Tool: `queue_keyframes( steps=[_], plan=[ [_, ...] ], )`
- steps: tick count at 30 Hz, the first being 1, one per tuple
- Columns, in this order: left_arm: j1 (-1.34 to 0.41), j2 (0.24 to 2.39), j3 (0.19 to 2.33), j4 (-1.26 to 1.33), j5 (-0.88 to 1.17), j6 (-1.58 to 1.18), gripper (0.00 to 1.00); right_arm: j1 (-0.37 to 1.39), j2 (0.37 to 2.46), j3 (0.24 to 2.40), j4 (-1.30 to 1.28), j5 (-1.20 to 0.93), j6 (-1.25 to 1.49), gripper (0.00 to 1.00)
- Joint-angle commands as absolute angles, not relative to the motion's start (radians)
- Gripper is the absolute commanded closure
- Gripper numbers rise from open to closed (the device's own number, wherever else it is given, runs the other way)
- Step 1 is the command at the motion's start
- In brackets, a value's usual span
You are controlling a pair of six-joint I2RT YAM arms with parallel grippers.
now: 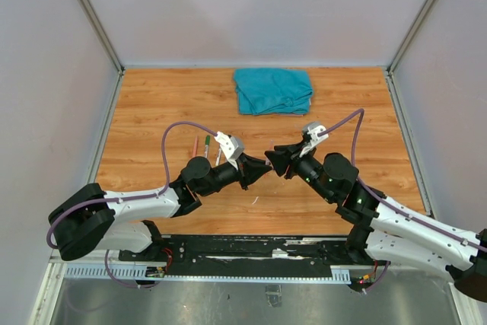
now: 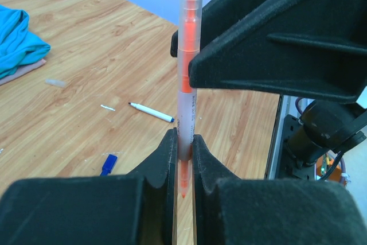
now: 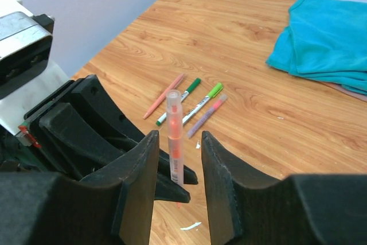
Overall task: Insert the pens into the pen caps
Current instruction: Adjust the pen.
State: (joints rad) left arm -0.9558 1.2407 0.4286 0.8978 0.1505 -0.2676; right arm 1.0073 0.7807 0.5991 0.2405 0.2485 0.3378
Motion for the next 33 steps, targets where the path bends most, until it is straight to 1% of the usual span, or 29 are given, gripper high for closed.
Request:
queue_keyframes(
  steps=[1,7,15,17,20,21,25,27,29,31,33],
  plan=[
    [-0.953,1.246,0.451,0.953,0.14,-0.264,0.99,0.99,0.795,0.597,0.297,0.196,0.363,0.66],
    [-0.953,1.246,0.451,0.953,0.14,-0.265,0.99,0.983,0.807,0.59,0.298,0.191,0.366,0.68],
    [-0.953,1.244,0.45,0.953,0.139,-0.265,0.99,0.976,0.823,0.583,0.298,0.193,0.37,0.78],
    [-0.953,1.244,0.45,0.953,0.139,-0.265,0.99,0.974,0.827,0.584,0.299,0.193,0.369,0.83],
    [-0.953,1.245,0.45,0.954,0.14,-0.264,0.99,0.973,0.83,0.584,0.3,0.193,0.364,0.97],
    [-0.953,1.244,0.451,0.954,0.14,-0.264,1.0,0.973,0.831,0.584,0.301,0.193,0.361,0.99],
    [-0.952,1.244,0.451,0.956,0.141,-0.265,0.98,0.973,0.834,0.584,0.302,0.188,0.339,0.99],
    [-0.953,1.244,0.451,0.954,0.136,-0.266,0.92,0.973,0.832,0.58,0.308,0.18,0.319,0.99],
    [-0.953,1.244,0.452,0.951,0.121,-0.271,0.81,0.973,0.825,0.575,0.311,0.175,0.293,0.99],
    [-0.952,1.244,0.451,0.949,0.097,-0.279,0.74,0.973,0.814,0.573,0.309,0.192,0.272,0.99],
    [-0.953,1.243,0.451,0.946,0.082,-0.285,0.68,0.97,0.798,0.569,0.301,0.218,0.257,1.0]
  ],
)
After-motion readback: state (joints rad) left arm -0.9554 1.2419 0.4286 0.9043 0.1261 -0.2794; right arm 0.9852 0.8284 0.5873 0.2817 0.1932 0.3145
